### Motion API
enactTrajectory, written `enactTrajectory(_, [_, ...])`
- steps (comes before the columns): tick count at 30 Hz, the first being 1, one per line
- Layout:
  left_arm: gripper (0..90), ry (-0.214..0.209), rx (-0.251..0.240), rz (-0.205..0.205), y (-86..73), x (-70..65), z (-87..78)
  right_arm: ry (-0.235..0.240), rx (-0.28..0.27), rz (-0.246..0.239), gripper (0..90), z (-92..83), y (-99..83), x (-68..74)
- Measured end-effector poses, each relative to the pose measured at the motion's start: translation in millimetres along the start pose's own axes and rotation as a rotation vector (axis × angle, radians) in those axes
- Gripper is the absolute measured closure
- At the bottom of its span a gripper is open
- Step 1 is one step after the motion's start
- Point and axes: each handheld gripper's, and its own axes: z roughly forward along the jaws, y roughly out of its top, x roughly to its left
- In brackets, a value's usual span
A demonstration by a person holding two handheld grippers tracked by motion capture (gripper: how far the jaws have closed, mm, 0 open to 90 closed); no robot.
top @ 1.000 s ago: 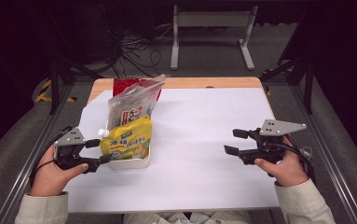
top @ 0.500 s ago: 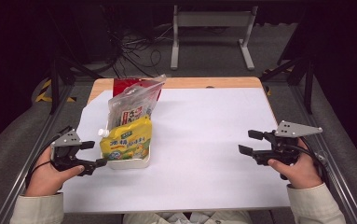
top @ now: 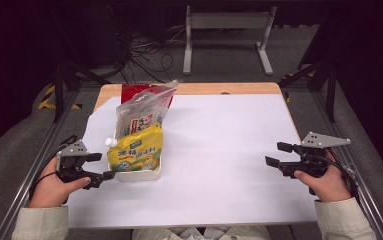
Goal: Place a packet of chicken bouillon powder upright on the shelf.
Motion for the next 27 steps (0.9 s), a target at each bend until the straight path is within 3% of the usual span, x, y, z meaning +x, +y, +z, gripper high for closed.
enactTrajectory(8, [13.8, 0.006, 0.023, -0.024, -3.4, 3.8, 3.8, -0.023, 0.037, 0.053, 24.8, 2.7, -13.2, -15.6])
enactTrajectory(12, [12.5, 0.001, 0.027, -0.03, -3.9, 4.1, 4.8, -0.036, 0.107, 0.091, 22.7, 6.8, -19.7, -20.1])
enactTrajectory(16, [12.7, 0.002, 0.028, -0.026, -4.0, 4.1, 4.9, -0.05, 0.14, 0.11, 22.6, 8.5, -22.9, -23.3])
enactTrajectory(27, [11.6, -0.006, 0.024, 0.001, -1.8, 1.8, 4.0, -0.052, 0.137, 0.113, 22.6, 8.2, -23.3, -24.3])
